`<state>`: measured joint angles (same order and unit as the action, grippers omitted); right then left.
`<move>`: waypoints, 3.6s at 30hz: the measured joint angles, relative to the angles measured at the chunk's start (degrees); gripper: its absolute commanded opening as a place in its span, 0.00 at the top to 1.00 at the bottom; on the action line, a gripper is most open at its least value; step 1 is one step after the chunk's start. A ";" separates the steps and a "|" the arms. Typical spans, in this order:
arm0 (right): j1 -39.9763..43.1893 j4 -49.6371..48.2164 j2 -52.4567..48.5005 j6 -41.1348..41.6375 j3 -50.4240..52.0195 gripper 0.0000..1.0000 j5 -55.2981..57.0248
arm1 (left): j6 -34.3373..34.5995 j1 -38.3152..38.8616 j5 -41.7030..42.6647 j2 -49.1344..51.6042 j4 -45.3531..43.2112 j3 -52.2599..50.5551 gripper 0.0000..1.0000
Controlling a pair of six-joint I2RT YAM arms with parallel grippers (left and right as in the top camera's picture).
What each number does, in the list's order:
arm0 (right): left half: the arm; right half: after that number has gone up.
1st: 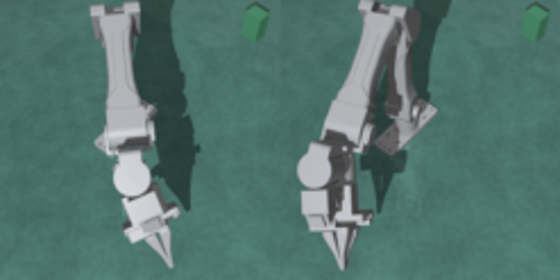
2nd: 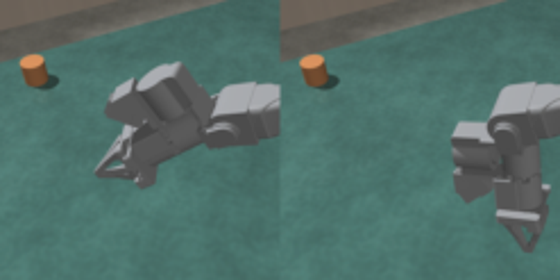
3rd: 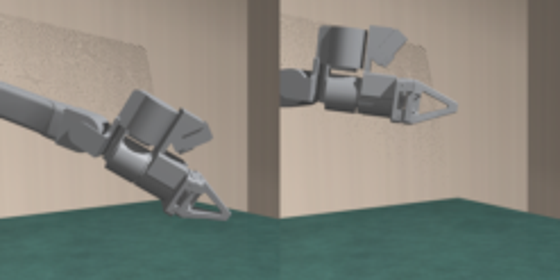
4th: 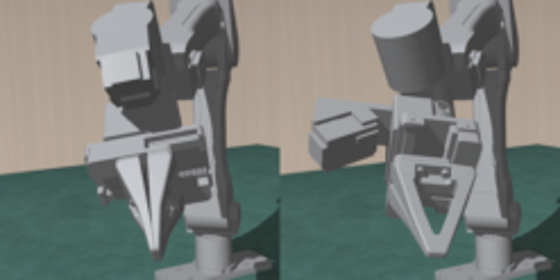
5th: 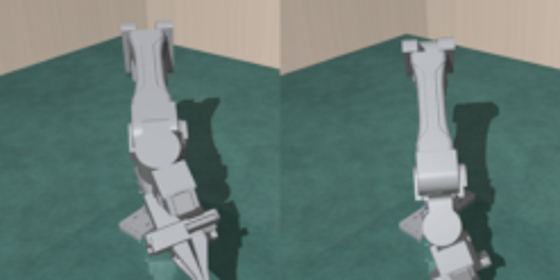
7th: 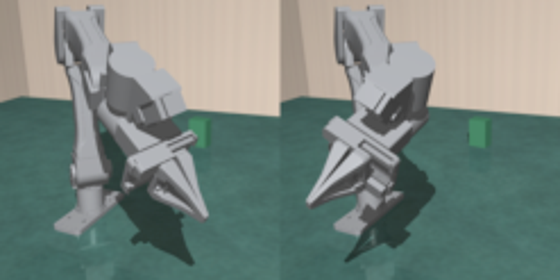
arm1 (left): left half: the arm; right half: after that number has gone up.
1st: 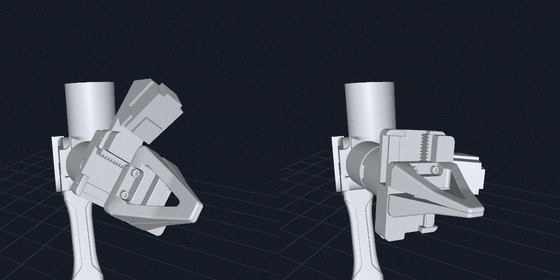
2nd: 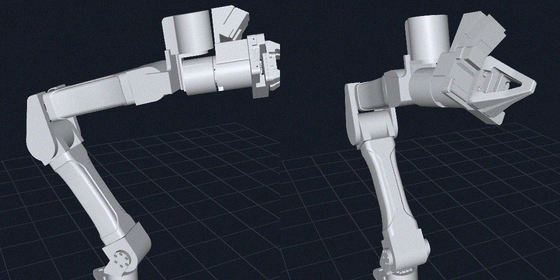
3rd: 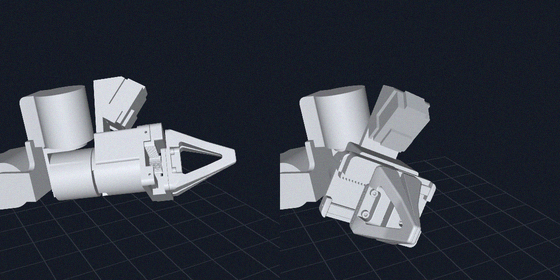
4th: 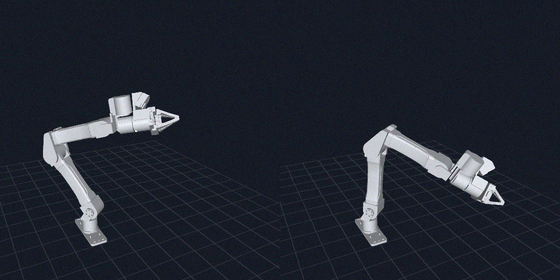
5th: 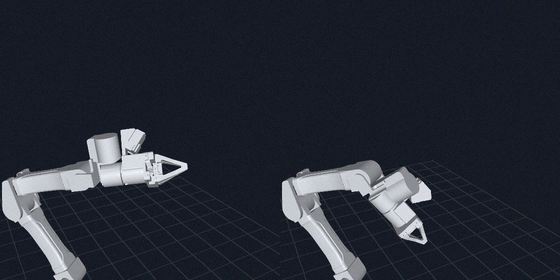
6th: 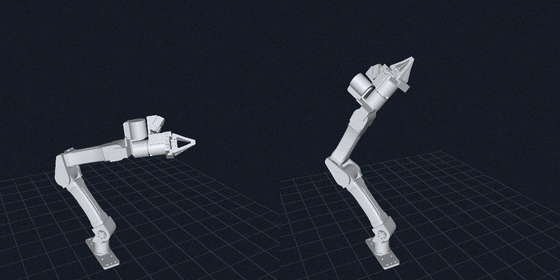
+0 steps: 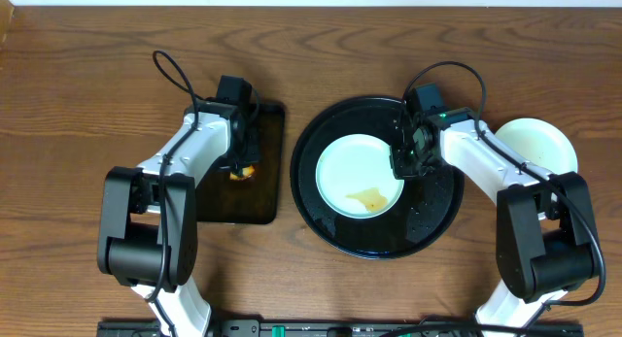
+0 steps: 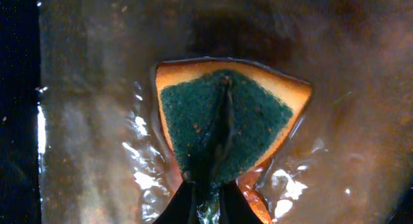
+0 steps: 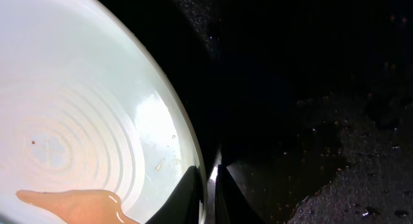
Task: Clean dirty plates on tray and stack at the side
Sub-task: 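Return the sponge to the black tray and rub it there with left gripper, then lift the blue plate off the round tray with the right gripper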
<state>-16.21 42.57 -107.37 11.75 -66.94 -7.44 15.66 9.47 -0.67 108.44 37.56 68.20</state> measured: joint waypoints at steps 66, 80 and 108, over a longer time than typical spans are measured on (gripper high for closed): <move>2.36 -12.00 18.18 -13.29 3.89 0.99 10.75 | -0.46 1.62 1.38 -11.93 7.04 -0.13 0.40; -6.56 -13.29 24.15 -21.59 3.89 0.99 34.97 | -0.46 1.62 1.40 -11.93 6.86 -0.13 0.39; -24.24 -16.83 24.15 -24.98 3.89 0.99 62.31 | -0.44 1.62 1.60 -11.93 6.78 -0.13 0.39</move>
<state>-40.45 25.74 -83.22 -13.23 -63.05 54.87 15.22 11.09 0.93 96.51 44.34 68.07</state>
